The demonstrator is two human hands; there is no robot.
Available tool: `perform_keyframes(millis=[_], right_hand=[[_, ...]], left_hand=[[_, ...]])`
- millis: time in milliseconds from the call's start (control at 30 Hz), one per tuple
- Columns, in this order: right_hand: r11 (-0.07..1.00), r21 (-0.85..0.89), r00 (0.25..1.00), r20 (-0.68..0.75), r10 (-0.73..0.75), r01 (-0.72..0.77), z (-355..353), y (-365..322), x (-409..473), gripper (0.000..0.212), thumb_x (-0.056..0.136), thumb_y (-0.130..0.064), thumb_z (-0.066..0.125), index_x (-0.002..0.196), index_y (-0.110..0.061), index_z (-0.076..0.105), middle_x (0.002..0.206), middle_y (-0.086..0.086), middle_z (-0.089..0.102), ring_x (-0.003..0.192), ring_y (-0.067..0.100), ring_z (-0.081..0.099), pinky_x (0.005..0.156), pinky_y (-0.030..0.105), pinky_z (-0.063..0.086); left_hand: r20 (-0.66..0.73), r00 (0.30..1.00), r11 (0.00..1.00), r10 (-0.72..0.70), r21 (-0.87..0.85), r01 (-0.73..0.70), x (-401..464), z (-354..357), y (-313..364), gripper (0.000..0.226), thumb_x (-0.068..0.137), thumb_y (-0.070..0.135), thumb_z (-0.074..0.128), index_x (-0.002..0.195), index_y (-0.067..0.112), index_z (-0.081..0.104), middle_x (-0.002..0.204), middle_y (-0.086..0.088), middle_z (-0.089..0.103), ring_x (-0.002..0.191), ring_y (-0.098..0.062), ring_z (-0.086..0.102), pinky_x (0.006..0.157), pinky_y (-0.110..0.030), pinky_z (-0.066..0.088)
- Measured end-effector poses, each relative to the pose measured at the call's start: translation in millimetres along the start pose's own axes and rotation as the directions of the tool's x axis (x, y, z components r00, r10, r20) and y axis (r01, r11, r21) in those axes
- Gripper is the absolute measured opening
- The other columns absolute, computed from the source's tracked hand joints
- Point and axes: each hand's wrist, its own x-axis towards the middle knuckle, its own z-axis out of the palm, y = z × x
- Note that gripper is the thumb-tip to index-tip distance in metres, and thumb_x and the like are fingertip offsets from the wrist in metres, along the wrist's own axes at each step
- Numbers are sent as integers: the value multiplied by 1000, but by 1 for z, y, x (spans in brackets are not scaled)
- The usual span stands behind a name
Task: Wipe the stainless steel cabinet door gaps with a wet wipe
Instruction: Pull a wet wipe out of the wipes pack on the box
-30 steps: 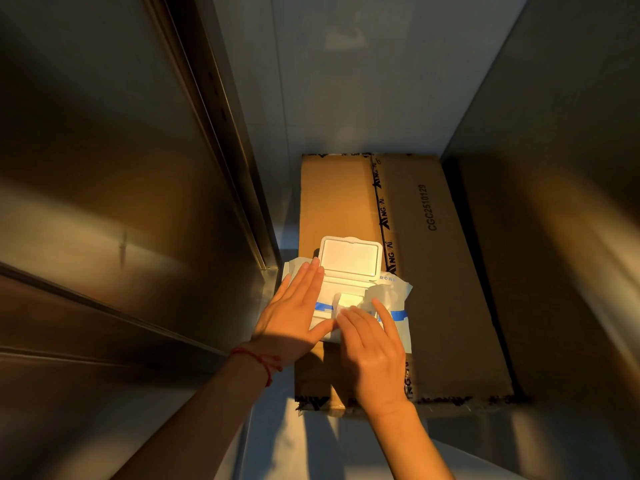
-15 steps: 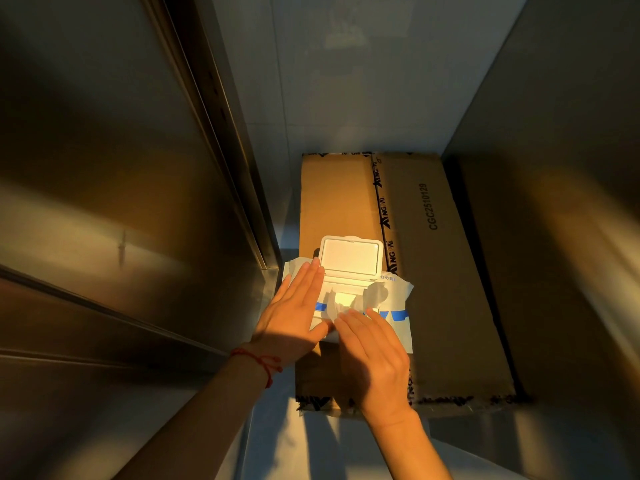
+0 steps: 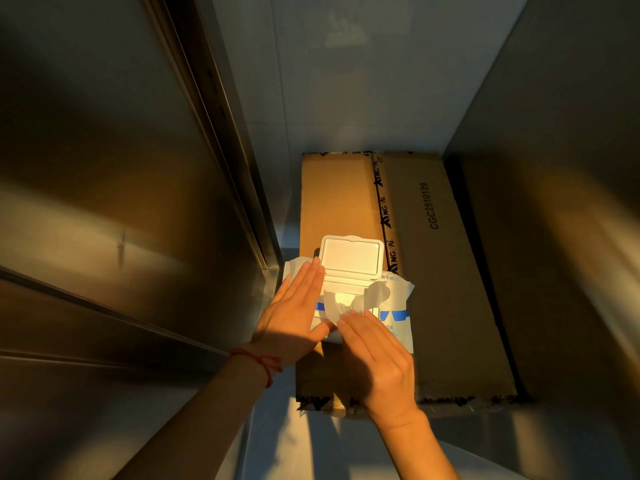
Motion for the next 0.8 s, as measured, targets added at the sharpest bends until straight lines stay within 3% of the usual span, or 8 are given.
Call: perform_keyframes(millis=[233, 433, 567, 700, 800], right_hand=[[1000, -2, 1000, -27, -16, 16, -3, 1, -1, 41, 96, -26, 47, 87, 4, 74, 92, 18, 72, 87, 29, 71, 83, 44, 51], [999, 12, 998, -46, -35, 36, -6, 1, 2, 46, 100, -26, 42, 86, 4, 74, 91, 18, 72, 86, 29, 71, 80, 44, 53], [999, -11, 998, -50, -45, 44, -9, -1, 5, 30, 86, -21, 57, 85, 4, 74, 90, 17, 72, 85, 29, 71, 80, 44, 53], [997, -38, 996, -63, -65, 63, -10, -1, 8, 21, 85, -15, 67, 85, 4, 74, 89, 17, 72, 84, 28, 71, 83, 43, 51], [997, -43, 997, -45, -66, 64, -12, 0, 8, 35, 94, -23, 53, 87, 4, 74, 92, 17, 72, 87, 27, 71, 83, 42, 53]], left_hand=[[-22, 1000, 1000, 6, -11, -6, 0, 3, -2, 75, 83, 55, 25, 133, 25, -23, 142, 9, -26, 139, -8, -18, 111, -22, -15], [-52, 998, 998, 16, -56, -19, -1, 1, -2, 75, 90, 51, 36, 132, 26, -22, 142, 10, -25, 136, -6, -19, 111, -22, -13], [-34, 999, 1000, 17, -16, -17, -1, -1, 0, 75, 90, 53, 32, 132, 23, -23, 140, 10, -26, 138, -8, -20, 114, -25, -13], [-17, 1000, 1000, 20, -18, -20, -2, -2, -1, 76, 93, 49, 36, 131, 24, -24, 139, 7, -30, 135, -8, -24, 111, -23, -15], [-21, 999, 999, 26, -46, -27, -3, -2, -2, 79, 95, 40, 45, 130, 27, -24, 138, 12, -30, 131, -4, -27, 109, -20, -15]])
